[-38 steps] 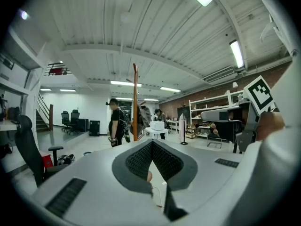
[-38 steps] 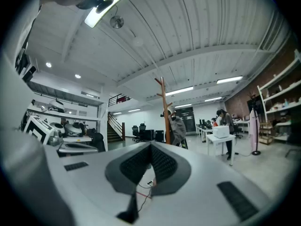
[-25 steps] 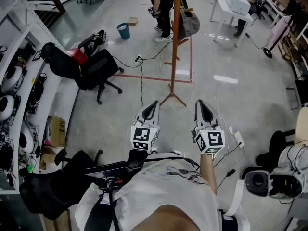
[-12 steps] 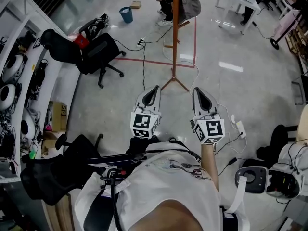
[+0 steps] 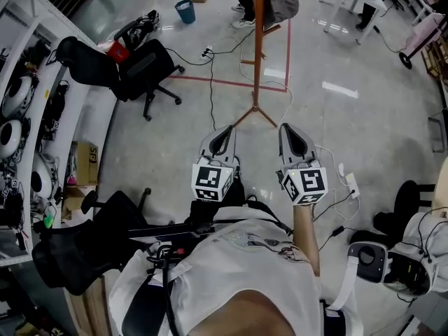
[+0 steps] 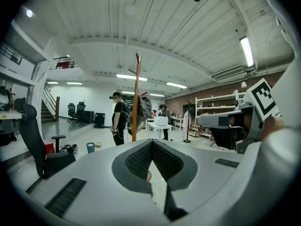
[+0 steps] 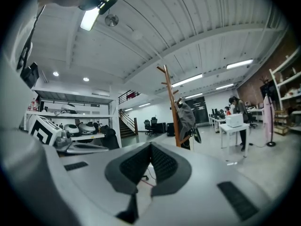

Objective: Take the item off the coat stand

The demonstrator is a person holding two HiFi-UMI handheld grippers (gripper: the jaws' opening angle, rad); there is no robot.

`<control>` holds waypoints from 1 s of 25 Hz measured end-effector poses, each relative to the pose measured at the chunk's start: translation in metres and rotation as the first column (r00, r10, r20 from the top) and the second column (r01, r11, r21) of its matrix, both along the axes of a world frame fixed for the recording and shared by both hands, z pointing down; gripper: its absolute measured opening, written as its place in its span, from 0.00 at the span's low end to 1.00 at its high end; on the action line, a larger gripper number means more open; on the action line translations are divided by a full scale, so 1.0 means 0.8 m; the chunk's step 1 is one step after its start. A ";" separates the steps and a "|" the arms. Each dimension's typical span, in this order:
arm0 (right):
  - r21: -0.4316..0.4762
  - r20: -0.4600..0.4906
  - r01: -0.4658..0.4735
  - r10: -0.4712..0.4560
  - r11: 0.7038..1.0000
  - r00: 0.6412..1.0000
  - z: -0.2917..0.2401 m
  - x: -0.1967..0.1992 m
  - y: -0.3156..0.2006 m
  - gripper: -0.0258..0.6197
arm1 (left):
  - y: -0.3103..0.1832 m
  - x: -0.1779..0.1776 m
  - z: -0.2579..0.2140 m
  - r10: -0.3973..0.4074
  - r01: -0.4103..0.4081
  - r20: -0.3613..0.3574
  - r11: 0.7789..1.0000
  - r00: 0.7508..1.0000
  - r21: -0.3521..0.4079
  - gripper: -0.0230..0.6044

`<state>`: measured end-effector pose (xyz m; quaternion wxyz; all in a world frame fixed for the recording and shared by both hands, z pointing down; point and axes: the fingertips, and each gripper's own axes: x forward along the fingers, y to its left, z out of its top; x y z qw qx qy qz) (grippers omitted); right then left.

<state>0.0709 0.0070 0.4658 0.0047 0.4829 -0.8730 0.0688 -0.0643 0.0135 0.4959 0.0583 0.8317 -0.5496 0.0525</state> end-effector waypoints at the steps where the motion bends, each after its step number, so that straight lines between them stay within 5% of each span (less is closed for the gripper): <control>1: -0.001 -0.003 0.000 0.000 1.000 1.000 0.002 -0.002 -0.007 0.05 | -0.008 -0.001 0.002 0.003 -0.003 -0.002 1.000 1.000 -0.002 0.04; 10: 0.008 0.002 -0.049 0.049 0.999 0.999 -0.005 -0.007 -0.113 0.05 | -0.118 -0.006 -0.017 0.057 -0.057 -0.013 0.998 0.998 0.039 0.04; 25: -0.059 -0.036 -0.102 0.100 0.993 0.994 0.023 -0.044 -0.267 0.05 | -0.262 -0.051 0.007 0.109 -0.110 -0.016 0.994 0.994 -0.027 0.04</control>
